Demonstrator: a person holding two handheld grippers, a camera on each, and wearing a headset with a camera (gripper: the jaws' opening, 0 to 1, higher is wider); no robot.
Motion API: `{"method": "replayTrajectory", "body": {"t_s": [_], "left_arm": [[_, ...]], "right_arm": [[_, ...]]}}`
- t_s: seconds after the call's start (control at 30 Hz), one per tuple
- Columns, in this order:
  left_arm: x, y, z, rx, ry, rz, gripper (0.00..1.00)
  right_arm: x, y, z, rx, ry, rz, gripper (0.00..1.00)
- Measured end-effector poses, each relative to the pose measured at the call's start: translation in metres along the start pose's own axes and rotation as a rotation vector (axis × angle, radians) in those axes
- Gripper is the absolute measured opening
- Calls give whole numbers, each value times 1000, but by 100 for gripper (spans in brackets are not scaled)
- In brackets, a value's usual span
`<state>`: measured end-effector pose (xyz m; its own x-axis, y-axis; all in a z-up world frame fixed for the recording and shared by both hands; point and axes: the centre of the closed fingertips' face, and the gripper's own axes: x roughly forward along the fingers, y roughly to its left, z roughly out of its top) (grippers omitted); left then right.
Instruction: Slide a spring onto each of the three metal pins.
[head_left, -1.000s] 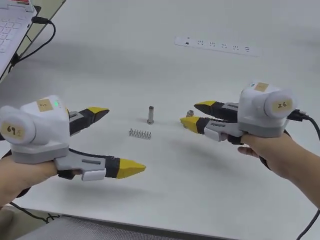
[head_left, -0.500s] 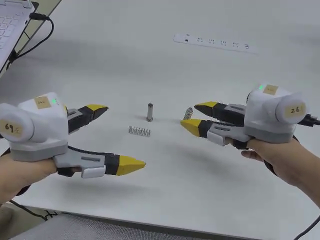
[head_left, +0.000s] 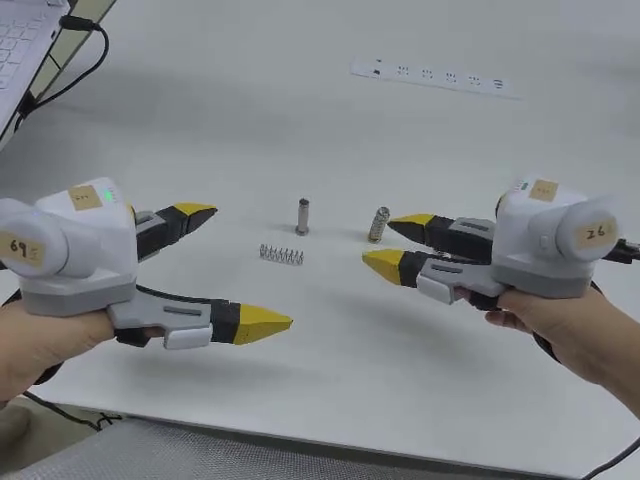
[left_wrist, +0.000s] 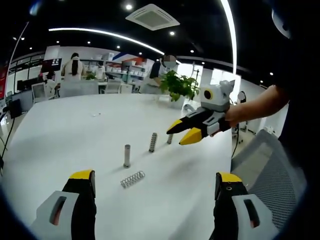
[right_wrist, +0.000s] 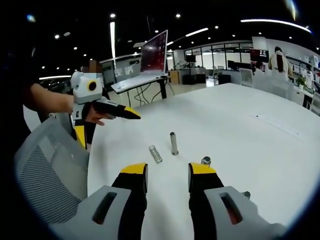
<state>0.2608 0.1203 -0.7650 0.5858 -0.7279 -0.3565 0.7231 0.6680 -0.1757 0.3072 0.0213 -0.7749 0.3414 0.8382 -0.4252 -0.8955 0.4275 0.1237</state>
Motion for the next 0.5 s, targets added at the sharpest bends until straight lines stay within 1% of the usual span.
{"method": "replayTrajectory", "body": {"t_s": [0.23, 0.5], "left_arm": [[-1, 0, -2, -5, 3, 3, 97], [-2, 1, -4, -7, 8, 5, 97]], "right_arm": [[8, 11, -4, -4, 17, 25, 29], [23, 15, -2, -24, 26, 54, 29]]}}
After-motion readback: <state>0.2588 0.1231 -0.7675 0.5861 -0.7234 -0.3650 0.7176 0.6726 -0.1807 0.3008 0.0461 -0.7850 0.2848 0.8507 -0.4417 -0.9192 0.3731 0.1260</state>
